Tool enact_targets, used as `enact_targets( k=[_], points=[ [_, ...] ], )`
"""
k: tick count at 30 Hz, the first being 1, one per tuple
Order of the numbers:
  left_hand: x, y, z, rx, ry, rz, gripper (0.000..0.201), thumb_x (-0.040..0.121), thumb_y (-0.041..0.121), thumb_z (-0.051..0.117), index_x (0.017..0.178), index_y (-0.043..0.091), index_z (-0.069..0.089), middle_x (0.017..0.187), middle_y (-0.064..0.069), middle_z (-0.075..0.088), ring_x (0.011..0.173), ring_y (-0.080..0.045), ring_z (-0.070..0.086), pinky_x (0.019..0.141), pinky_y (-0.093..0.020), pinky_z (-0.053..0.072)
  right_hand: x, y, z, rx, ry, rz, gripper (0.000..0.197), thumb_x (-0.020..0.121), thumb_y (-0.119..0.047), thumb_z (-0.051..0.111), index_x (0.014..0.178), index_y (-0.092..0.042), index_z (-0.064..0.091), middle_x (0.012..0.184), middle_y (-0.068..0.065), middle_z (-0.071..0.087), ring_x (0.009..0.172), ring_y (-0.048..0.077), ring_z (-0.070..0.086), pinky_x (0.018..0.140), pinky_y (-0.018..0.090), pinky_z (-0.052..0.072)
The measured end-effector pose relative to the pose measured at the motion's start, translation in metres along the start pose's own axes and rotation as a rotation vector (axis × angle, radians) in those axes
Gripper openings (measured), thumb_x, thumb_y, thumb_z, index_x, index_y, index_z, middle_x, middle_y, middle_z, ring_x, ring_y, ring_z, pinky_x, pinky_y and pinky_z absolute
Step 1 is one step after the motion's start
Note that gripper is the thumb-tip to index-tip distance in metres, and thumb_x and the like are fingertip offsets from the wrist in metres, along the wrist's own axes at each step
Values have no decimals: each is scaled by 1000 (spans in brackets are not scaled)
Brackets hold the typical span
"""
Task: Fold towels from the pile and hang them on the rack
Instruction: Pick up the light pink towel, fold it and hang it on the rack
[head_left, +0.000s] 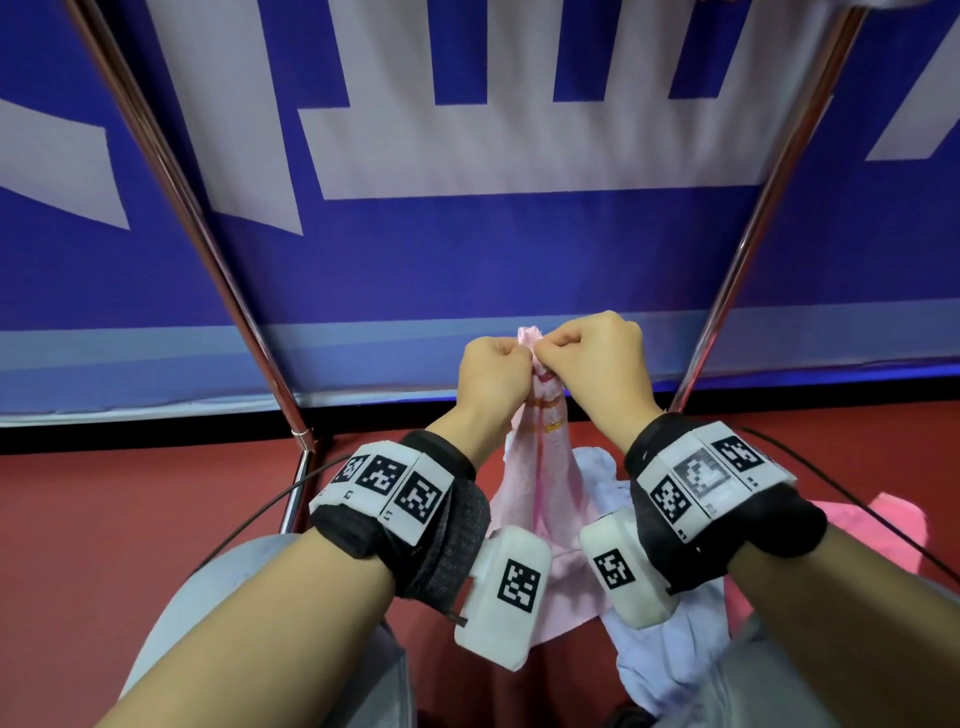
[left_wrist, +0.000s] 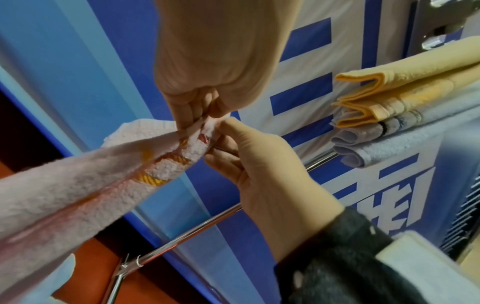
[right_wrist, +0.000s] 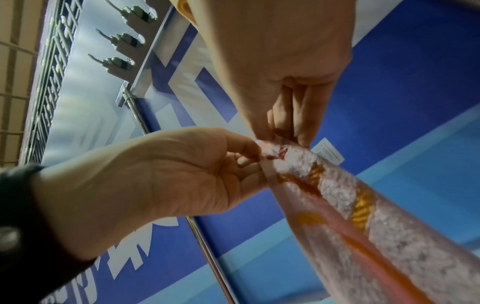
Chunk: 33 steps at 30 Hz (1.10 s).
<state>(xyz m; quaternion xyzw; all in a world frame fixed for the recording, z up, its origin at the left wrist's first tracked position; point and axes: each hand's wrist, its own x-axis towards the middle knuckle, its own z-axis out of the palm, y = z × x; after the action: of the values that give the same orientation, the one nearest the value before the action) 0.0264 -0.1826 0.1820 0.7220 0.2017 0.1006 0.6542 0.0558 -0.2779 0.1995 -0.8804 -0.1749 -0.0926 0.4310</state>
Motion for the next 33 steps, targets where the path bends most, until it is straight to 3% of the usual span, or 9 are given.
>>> enact_targets(
  k=[6,10,13,15,19,25,29,31,33],
  points=[
    [-10,6,0,158,-29,130,31,93,10,46,65,-1,56,53,-4,46,48,-13,34,45,-21,30,1,1,0,41,-3,37,35,83,-22,63,55,0,65,56,14,66,56,29,57,59,33,50],
    [-14,14,-2,170,-157,93,29,87,3,44,63,8,58,56,-2,55,59,-16,47,62,-26,40,3,7,-3,29,-17,58,31,82,-18,60,57,0,66,59,21,64,59,37,54,57,37,50],
    [-22,23,-2,45,-328,-22,5,61,5,42,64,8,45,62,-6,44,67,-22,38,71,-34,34,3,9,-6,-5,-58,63,43,84,-16,56,42,-6,54,39,6,51,51,25,37,47,32,39],
    [-26,26,-2,-103,-420,-99,19,54,11,41,72,12,40,72,-8,36,69,-22,33,70,-33,33,0,7,-7,-76,-116,73,54,88,-15,52,37,-17,36,32,1,35,52,19,29,44,28,23],
    [-23,24,-4,-213,-424,-161,31,59,19,41,87,8,44,79,-9,44,71,-19,38,65,-27,34,0,9,-4,-159,-203,35,47,90,-16,47,43,-18,37,47,3,39,61,26,36,55,29,29],
    [-14,23,-10,-200,-423,-183,30,68,25,37,93,10,44,80,-3,54,66,-16,43,62,-26,41,0,8,-3,-224,-264,26,31,79,-8,50,50,-17,42,50,1,42,64,25,42,49,30,29],
    [-14,23,-9,-202,-431,-170,21,75,25,36,88,11,44,85,1,56,71,-13,47,59,-22,44,-1,10,-2,-208,-174,41,38,81,-5,50,48,-20,38,49,-1,38,60,23,39,46,26,25],
    [-15,24,-7,-206,-411,-157,14,80,23,36,80,13,46,91,2,57,74,-11,51,65,-25,44,0,11,-3,-137,-90,79,42,81,-5,52,46,-22,37,46,-2,34,52,18,30,45,25,24],
    [-15,24,-7,-196,-407,-144,20,86,20,33,89,11,51,96,0,58,74,-8,56,68,-25,45,1,12,-3,-85,-34,117,42,80,-8,56,45,-23,38,44,-3,35,49,17,28,52,29,27]
  ],
)
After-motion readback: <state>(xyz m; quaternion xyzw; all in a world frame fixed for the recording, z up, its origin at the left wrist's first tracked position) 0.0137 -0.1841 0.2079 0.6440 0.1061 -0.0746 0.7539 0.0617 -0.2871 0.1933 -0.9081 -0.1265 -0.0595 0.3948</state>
